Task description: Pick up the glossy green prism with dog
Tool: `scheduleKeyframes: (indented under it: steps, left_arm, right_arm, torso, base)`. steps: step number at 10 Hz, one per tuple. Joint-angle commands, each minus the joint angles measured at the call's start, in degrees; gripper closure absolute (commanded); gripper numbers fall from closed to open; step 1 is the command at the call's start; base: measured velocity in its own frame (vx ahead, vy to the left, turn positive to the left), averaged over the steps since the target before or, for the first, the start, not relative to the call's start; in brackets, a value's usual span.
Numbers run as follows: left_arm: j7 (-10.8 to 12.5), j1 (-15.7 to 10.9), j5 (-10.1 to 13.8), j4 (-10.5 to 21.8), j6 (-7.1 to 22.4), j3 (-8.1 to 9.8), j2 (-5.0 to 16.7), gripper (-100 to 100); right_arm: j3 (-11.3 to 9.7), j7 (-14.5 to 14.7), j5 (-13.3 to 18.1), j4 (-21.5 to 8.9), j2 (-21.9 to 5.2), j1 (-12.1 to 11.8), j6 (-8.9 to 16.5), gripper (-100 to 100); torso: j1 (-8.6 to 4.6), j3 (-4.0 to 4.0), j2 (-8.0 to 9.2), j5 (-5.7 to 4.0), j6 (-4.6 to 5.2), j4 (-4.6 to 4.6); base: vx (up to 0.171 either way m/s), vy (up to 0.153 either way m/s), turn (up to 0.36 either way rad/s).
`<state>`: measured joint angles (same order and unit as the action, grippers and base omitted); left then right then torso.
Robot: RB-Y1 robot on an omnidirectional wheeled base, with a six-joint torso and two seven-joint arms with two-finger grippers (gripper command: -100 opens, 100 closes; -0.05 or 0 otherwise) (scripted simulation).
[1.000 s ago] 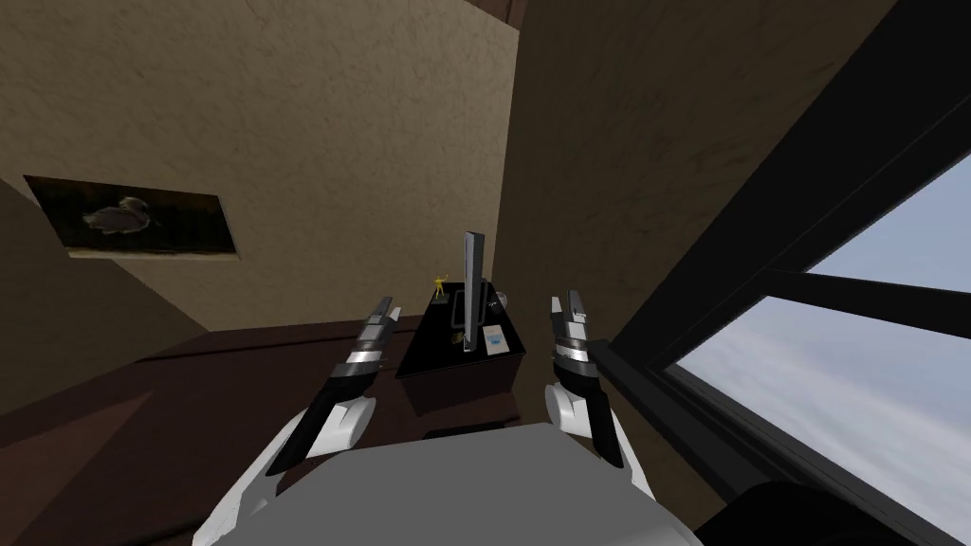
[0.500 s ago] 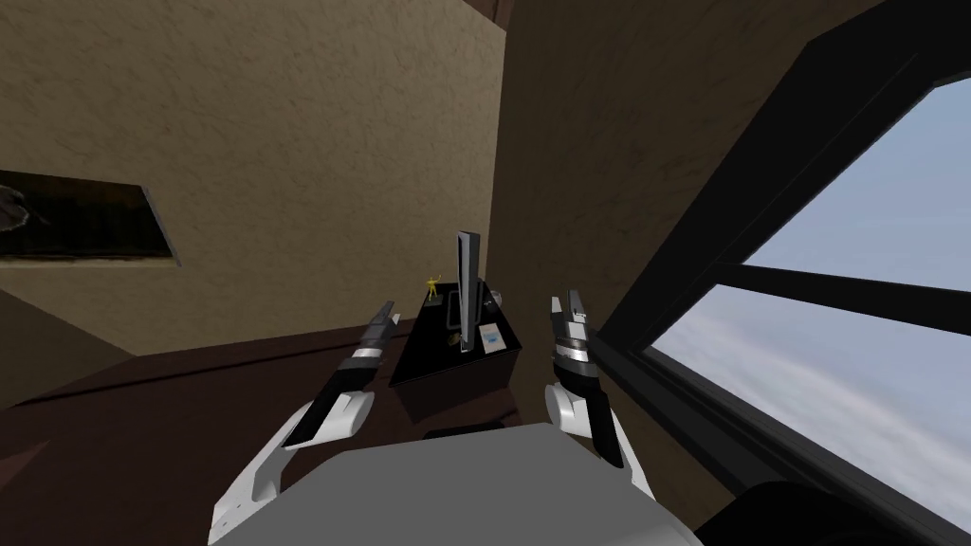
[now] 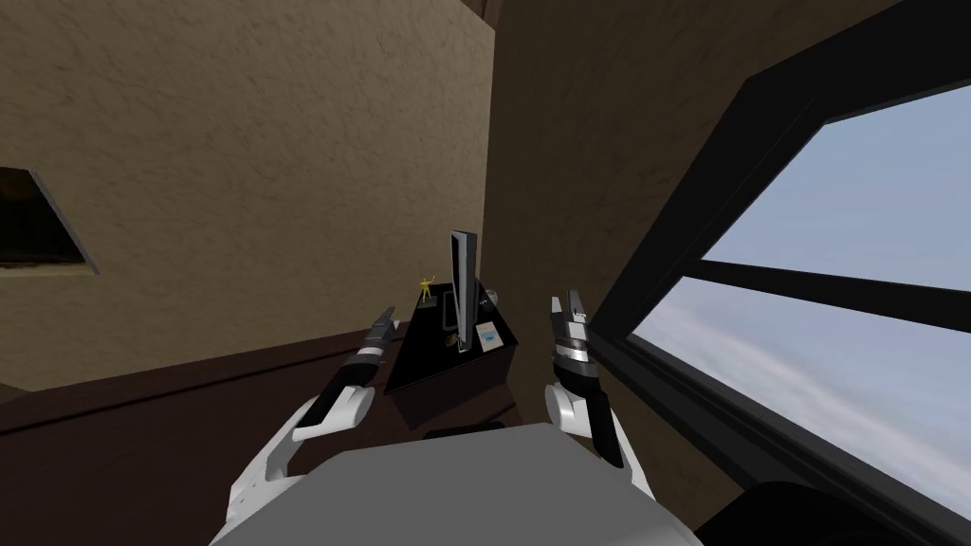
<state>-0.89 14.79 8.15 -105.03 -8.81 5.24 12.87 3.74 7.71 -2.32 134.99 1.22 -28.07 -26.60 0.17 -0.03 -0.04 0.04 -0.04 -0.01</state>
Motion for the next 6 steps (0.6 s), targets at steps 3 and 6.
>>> scheduleKeyframes:
  steps: [3,6]
  left_arm:
    - [1.18,-2.44,1.25,5.95,2.94,1.33,1.25,-100]
    - [1.95,-4.11,2.13,9.43,5.88,2.36,1.89,-100]
  right_arm:
    - [-0.01,0.0,0.0,0.0,0.0,0.01,0.0,0]
    - [-0.01,0.0,0.0,0.0,0.0,0.01,0.0,0]
  torso:
    - [-0.05,-0.01,-0.02,-0.02,0.05,0.0]
    - [-0.08,-0.02,-0.04,-0.02,0.05,0.0]
  base:
    - [-0.006,0.031,-0.109]
    - [-0.003,0.025,-0.114]
